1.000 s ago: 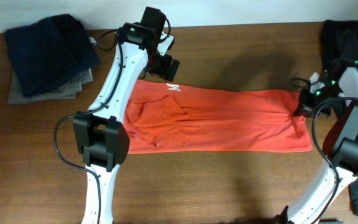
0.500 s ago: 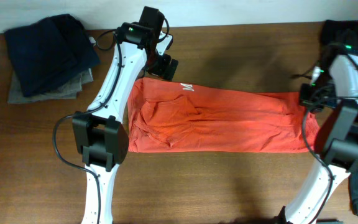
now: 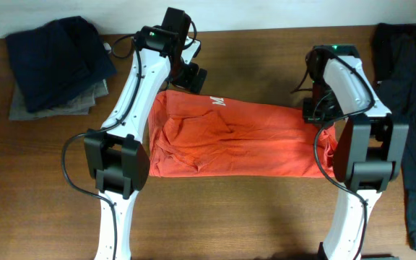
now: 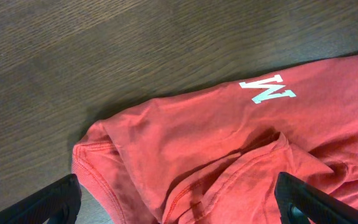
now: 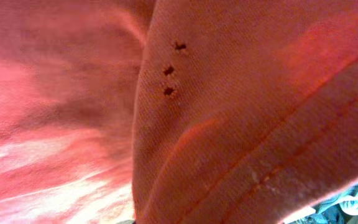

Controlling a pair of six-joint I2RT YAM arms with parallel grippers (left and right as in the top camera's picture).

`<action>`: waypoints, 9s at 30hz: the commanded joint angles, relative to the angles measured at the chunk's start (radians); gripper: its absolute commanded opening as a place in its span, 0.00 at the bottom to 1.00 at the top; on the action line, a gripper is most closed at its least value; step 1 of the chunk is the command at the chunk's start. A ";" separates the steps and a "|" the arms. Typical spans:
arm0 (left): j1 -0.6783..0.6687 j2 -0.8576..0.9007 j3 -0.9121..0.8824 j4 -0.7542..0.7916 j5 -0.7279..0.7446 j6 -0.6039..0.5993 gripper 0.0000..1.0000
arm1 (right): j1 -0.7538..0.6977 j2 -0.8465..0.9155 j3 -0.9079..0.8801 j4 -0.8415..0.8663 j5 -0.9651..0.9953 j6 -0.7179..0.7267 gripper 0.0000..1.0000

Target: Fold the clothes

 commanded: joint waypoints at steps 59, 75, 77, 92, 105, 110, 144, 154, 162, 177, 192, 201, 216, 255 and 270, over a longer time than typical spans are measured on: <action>0.021 -0.037 0.018 -0.013 -0.004 0.017 0.99 | 0.029 -0.161 -0.103 -0.208 -0.106 -0.028 0.53; 0.056 -0.037 0.018 -0.012 -0.003 0.016 0.99 | 0.094 -0.308 -0.544 0.102 -0.011 0.052 0.95; 0.056 -0.037 0.018 -0.009 -0.003 0.016 0.99 | 0.093 -0.308 -0.545 0.107 0.004 0.065 0.89; 0.056 -0.037 0.018 -0.017 -0.003 0.016 0.99 | 0.094 -0.307 -0.675 0.305 0.110 0.105 0.65; 0.056 -0.037 0.018 -0.017 -0.003 0.016 0.99 | 0.094 -0.307 -0.690 0.336 0.129 0.105 0.27; 0.056 -0.037 0.018 -0.017 -0.003 0.016 0.99 | 0.094 -0.307 -0.681 0.325 0.129 0.114 0.05; 0.056 -0.037 0.018 -0.014 -0.003 0.016 0.99 | -0.019 -0.307 -0.363 0.082 -0.047 0.093 0.99; 0.057 -0.037 0.018 -0.013 -0.003 0.016 0.99 | -0.456 -0.286 -0.300 0.259 -0.687 -0.448 0.99; 0.056 -0.037 0.018 -0.013 -0.003 0.016 0.99 | -0.563 -0.237 -0.447 0.446 -0.922 -0.607 0.99; 0.057 -0.037 0.018 -0.017 -0.004 0.017 0.99 | -0.557 -0.073 -0.468 0.559 -0.983 -0.694 0.99; 0.057 -0.037 0.018 -0.017 -0.004 0.016 0.99 | -0.512 -0.039 -0.616 0.574 -0.974 -0.746 1.00; 0.056 -0.037 0.018 -0.018 -0.003 0.016 0.99 | -0.513 -0.039 -0.630 0.596 -0.914 -0.683 0.65; 0.061 -0.037 0.018 -0.018 -0.004 0.016 0.99 | -0.513 -0.040 -0.503 0.614 -0.700 -0.429 0.04; 0.061 -0.037 0.018 -0.020 -0.004 0.016 0.99 | 0.020 -0.041 0.006 0.088 -0.110 -0.119 0.68; 0.060 -0.037 0.018 -0.021 -0.003 0.016 0.99 | 0.026 -0.041 0.008 0.160 -0.115 -0.070 0.69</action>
